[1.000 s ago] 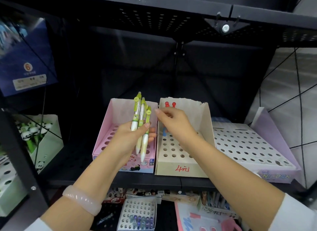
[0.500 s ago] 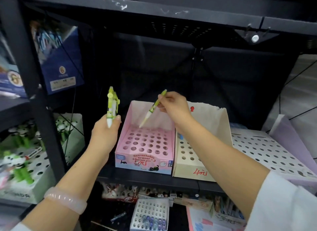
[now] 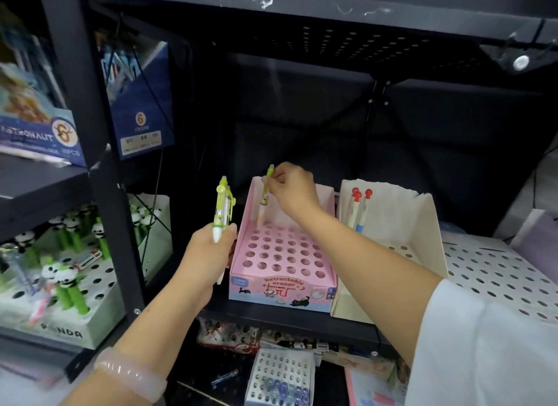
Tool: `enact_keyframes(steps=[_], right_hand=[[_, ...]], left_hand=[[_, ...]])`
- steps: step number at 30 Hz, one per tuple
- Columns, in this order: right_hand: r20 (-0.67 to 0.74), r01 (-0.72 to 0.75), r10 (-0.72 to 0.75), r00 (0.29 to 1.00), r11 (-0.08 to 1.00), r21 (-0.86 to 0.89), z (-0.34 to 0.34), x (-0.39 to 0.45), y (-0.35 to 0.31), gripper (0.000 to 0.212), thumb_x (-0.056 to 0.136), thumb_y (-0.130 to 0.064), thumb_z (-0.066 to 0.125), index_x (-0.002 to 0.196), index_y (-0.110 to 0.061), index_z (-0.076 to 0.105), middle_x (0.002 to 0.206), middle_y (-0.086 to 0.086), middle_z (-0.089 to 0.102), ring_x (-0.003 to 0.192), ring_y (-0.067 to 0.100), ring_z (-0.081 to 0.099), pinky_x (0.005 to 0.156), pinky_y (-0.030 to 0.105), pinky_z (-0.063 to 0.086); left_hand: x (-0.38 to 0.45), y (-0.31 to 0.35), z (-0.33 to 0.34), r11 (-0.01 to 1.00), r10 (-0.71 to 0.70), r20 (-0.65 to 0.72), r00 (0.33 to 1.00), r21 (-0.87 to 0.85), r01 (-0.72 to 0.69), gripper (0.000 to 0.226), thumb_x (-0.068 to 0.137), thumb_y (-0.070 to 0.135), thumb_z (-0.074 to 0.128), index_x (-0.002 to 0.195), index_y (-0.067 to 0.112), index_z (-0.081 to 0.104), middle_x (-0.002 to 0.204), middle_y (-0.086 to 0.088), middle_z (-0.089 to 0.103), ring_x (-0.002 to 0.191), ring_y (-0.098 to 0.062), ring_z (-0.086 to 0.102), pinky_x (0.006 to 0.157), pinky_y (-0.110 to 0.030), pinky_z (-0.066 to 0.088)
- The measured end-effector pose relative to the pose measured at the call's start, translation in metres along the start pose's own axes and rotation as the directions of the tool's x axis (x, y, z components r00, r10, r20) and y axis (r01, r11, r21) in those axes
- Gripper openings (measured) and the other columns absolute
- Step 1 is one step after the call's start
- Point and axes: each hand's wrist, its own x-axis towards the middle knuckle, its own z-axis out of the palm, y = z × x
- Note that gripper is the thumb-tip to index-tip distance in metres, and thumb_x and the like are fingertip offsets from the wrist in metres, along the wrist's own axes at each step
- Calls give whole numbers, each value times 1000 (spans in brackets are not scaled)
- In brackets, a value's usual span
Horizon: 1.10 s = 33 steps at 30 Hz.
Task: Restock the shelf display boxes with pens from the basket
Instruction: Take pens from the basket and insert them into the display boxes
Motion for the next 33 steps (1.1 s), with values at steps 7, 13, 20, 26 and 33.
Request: enact_keyframes(steps=[7,13,20,26,33], right_hand=[[198,-69,100,975,985,-157,15,-9,14,22,93,-21,51,96,-7,67,95,9,69,90,24,63,74,25,43],[53,-123,120,991,990,68,3,-21,7,14,90,-21,51,92,-17,64,89,0,66,85,20,63,80,33,52],[552,-329,-98,828,713,619,-13,-34,-12,27,100,-24,40,111,-11,61,96,5,66,90,15,63,85,26,52],[122,-148,89,989,725,673,-25,-17,-12,15,96,-16,50,97,-9,63,78,-3,65,70,4,63,63,12,51],[-76,-11,23,997,988,154,-20,-5,15,15,93,-24,55,97,-11,61,82,-2,63,81,16,64,66,20,46]], left_hand=[[1,5,-1,997,72,-58,996,-26,-74,15,95,21,50,89,20,63,83,6,68,81,-8,63,70,-22,48],[-1,19,-1,990,136,-15,991,-23,-136,17,94,20,52,87,13,65,62,3,61,54,-7,54,55,-18,47],[-6,26,13,988,126,154,980,-106,-111,13,96,21,47,102,12,54,70,-3,69,52,-8,58,49,-18,48],[1,19,1,981,194,-72,978,0,-195,16,95,23,48,88,25,62,91,4,68,88,-12,64,78,-25,48],[1,9,1,999,41,79,996,15,-42,19,96,27,48,101,25,66,102,2,69,101,-13,61,94,-36,46]])
